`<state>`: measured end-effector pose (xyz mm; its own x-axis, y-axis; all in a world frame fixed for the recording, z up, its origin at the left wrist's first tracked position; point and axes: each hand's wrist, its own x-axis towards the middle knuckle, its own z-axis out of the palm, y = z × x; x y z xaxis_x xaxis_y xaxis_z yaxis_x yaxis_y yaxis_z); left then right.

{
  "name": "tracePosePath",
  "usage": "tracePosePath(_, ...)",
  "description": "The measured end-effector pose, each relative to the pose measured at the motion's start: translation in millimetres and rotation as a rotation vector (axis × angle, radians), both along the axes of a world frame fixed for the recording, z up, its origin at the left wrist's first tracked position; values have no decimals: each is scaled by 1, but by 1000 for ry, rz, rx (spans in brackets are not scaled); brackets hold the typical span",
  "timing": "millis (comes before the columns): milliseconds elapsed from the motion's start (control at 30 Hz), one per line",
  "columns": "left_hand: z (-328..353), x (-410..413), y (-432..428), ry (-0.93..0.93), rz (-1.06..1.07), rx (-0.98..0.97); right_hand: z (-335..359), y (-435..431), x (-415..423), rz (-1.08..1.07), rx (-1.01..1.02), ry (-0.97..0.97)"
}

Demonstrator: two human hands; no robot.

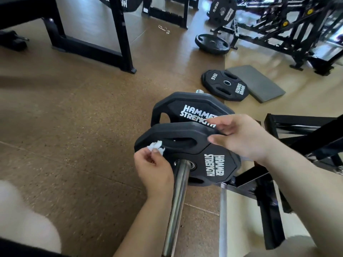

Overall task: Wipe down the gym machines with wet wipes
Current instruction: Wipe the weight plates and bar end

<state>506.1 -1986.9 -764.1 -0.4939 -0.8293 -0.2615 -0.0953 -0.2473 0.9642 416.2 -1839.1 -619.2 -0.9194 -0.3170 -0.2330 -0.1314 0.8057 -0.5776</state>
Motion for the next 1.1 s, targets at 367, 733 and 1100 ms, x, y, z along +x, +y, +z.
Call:
tracePosePath(367,14,-12,52,83,-164,86,-11,-45,21,5,16,290)
tracePosePath(733,23,-11,36,212,-95,-258,-5,3,7,-34,30,49)
tracePosePath(1100,10,-5,62,243,-271,-245,-20,-49,20,-19,-112,271)
